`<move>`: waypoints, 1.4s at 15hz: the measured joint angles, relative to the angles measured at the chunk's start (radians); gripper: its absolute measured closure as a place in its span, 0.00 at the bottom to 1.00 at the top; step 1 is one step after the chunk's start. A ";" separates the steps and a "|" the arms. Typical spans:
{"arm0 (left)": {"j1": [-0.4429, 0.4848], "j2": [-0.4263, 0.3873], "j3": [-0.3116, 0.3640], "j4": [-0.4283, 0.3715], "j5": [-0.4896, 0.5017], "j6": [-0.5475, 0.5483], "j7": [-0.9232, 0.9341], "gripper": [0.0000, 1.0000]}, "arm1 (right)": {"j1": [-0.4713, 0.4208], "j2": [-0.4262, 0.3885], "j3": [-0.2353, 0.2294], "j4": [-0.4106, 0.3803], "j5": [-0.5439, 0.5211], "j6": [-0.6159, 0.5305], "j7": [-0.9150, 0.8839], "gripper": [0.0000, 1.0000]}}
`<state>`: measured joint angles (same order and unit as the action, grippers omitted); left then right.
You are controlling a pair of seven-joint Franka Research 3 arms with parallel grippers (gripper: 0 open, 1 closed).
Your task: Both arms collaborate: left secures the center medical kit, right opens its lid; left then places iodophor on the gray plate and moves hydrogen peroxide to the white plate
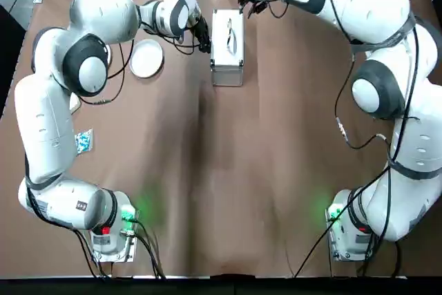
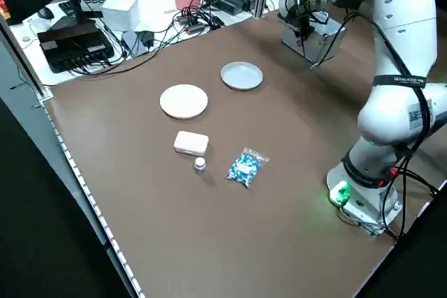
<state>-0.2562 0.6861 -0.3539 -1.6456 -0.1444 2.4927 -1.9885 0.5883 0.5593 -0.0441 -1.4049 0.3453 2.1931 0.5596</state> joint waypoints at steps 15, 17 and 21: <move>0.000 0.003 0.002 0.005 0.005 0.002 0.004 0.72 | 0.116 0.063 0.000 0.001 0.006 0.108 0.052 0.67; 0.000 0.003 0.002 0.005 0.005 0.002 0.005 0.72 | 0.122 0.068 0.000 0.001 0.006 0.118 0.055 0.69; 0.000 0.003 0.002 0.005 0.005 0.002 0.005 0.72 | 0.122 0.069 -0.001 0.001 0.006 0.120 0.056 0.74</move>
<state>-0.2561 0.6891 -0.3521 -1.6410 -0.1389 2.4948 -1.9840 0.7107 0.6284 -0.0447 -1.4035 0.3513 2.3135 0.6153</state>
